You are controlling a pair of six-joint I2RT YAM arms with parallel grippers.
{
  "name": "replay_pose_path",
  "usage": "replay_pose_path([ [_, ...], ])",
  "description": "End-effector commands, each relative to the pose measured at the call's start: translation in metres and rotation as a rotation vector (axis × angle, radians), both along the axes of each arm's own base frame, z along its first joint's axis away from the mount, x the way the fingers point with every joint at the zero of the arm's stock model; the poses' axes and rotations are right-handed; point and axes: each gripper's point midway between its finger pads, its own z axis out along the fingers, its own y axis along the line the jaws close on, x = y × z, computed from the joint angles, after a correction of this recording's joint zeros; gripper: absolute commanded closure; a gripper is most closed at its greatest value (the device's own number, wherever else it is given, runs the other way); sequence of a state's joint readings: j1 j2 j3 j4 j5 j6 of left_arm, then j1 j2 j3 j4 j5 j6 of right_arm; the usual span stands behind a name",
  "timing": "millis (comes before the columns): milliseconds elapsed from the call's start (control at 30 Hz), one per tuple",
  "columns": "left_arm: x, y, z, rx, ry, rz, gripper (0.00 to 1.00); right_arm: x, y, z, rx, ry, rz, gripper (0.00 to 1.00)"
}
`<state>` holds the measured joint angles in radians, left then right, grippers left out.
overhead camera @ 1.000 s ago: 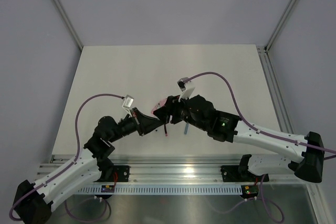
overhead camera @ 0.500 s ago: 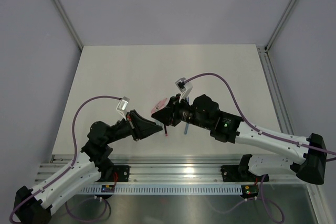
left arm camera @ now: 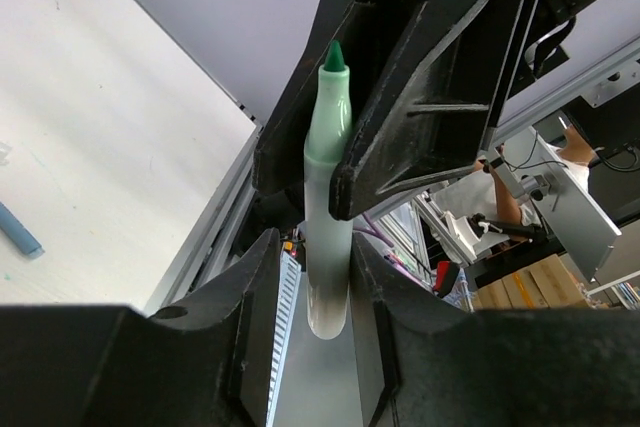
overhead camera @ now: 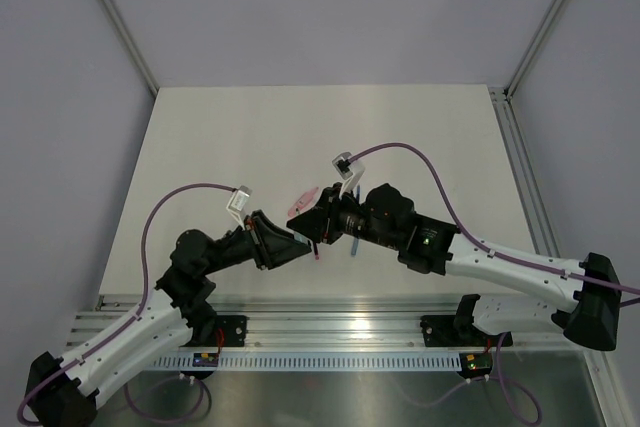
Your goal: Insert the pens into the pen caps
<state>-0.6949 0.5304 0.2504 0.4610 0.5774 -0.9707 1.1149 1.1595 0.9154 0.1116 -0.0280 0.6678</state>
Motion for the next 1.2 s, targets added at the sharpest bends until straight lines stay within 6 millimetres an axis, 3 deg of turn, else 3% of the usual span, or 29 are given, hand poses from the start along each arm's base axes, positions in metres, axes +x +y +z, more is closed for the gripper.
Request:
replay_pose_path([
  [0,-0.002,-0.002,0.009,-0.004,-0.038,-0.014,0.65,-0.001,0.005,0.016,0.06,-0.01,0.003,1.0],
  [167,-0.001,-0.004,0.008,0.004,-0.037,-0.018,0.74,0.0,0.007,0.011,0.054,-0.002,-0.004,1.0],
  [300,-0.001,-0.004,0.008,0.006,-0.043,-0.017,0.99,0.002,0.005,0.01,0.05,-0.004,-0.016,1.0],
  [367,-0.002,-0.004,0.007,0.011,-0.051,-0.016,1.0,0.001,0.004,0.008,0.042,-0.002,-0.016,0.99],
  [500,0.005,0.0,0.007,0.03,-0.065,0.035,1.0,0.01,-0.006,0.007,-0.011,-0.017,-0.07,0.63],
  [533,0.006,0.001,0.001,0.053,-0.047,0.046,1.0,0.01,-0.012,-0.005,-0.074,-0.004,-0.083,0.53],
  [600,0.011,0.003,-0.005,0.088,-0.028,0.08,1.0,0.013,-0.025,-0.006,-0.119,-0.028,-0.116,0.48],
  [667,0.015,0.008,-0.007,0.131,-0.045,0.114,1.0,0.013,-0.038,-0.017,-0.158,-0.032,-0.132,0.47],
  [700,0.019,0.012,-0.011,0.179,-0.019,0.153,1.0,0.015,-0.048,-0.011,-0.141,-0.039,-0.15,0.47],
  [767,0.022,0.02,-0.007,0.212,-0.056,0.193,1.0,0.017,-0.065,-0.03,-0.176,-0.012,-0.173,0.48],
  [800,0.024,0.025,-0.017,0.258,-0.028,0.219,1.0,0.018,-0.076,-0.031,-0.172,-0.007,-0.187,0.49],
  [833,0.023,0.028,-0.007,0.256,-0.045,0.231,1.0,0.031,-0.09,-0.037,-0.18,0.007,-0.239,0.5],
  [900,0.019,0.035,-0.001,0.274,-0.072,0.246,1.0,0.038,-0.114,-0.062,-0.236,0.046,-0.285,0.56],
  [967,0.015,0.044,0.019,0.266,-0.138,0.265,1.0,0.063,-0.144,-0.078,-0.303,0.059,-0.389,0.6],
  [1000,0.014,0.049,0.017,0.297,-0.132,0.282,1.0,0.066,-0.157,-0.091,-0.367,0.085,-0.416,0.61],
  [1033,0.013,0.055,0.029,0.301,-0.177,0.299,1.0,0.078,-0.172,-0.096,-0.404,0.095,-0.468,0.62],
  [1100,0.01,0.066,0.031,0.335,-0.196,0.329,1.0,0.089,-0.189,-0.11,-0.537,0.112,-0.503,0.63],
  [1167,0.008,0.074,0.039,0.349,-0.239,0.351,1.0,0.105,-0.205,-0.108,-0.639,0.098,-0.556,0.63],
])
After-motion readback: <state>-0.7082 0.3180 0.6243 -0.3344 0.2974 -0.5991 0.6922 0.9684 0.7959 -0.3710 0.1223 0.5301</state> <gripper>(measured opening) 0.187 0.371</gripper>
